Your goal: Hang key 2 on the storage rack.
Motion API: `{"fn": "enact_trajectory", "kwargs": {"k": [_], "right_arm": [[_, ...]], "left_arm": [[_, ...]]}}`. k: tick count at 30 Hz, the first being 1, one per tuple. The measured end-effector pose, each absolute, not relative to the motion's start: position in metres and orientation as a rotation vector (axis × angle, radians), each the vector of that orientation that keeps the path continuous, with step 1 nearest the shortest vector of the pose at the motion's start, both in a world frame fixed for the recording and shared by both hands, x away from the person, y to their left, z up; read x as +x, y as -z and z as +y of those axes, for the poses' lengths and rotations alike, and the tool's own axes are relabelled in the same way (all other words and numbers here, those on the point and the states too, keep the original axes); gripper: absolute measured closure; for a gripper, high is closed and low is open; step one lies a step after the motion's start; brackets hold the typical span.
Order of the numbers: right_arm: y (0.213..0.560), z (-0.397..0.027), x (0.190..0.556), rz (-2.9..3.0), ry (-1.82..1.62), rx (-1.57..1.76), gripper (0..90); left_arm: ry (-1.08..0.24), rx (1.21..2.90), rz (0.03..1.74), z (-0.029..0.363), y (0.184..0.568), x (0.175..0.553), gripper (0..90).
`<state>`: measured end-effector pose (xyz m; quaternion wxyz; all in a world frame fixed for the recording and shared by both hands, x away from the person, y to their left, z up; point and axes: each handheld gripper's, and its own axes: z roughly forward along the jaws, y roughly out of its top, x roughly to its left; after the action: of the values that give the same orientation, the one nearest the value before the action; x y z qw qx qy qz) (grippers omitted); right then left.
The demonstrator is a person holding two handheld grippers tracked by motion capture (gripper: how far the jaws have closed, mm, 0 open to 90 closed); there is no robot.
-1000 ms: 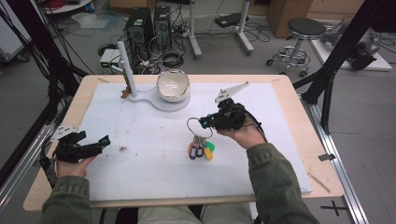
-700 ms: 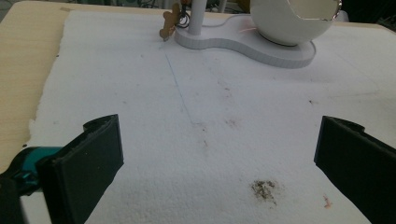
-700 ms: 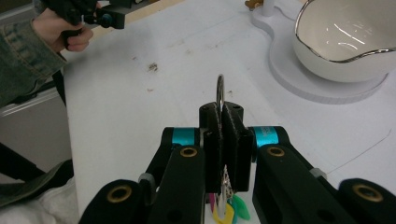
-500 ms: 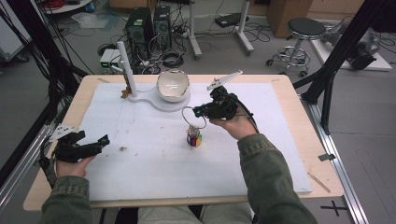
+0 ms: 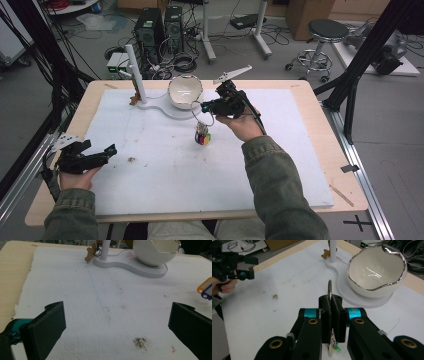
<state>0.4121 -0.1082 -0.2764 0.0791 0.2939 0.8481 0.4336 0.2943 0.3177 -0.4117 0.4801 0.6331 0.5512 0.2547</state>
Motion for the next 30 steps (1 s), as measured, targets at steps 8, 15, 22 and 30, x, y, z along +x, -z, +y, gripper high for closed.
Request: {"fn": "enact_trajectory", "kwargs": {"k": [8, 15, 22, 30], "right_arm": [[0.267, -0.089, 0.423, 2.536, -1.312, 0.868, 87.0], [0.261, -0.067, 0.432, 2.556, -1.3, 0.861, 87.0], [0.258, -0.049, 0.441, 2.547, -1.293, 0.89, 87.0], [0.255, -0.032, 0.445, 2.49, -1.332, 0.974, 87.0]], "left_arm": [[-0.622, 1.543, 1.346, 0.318, 0.412, 0.295, 1.7], [-0.617, 1.542, 1.342, 0.319, 0.412, 0.296, 1.7], [-0.613, 1.535, 1.341, 0.319, 0.413, 0.296, 1.7], [-0.611, 1.523, 1.34, 0.32, 0.412, 0.296, 1.7]]}}
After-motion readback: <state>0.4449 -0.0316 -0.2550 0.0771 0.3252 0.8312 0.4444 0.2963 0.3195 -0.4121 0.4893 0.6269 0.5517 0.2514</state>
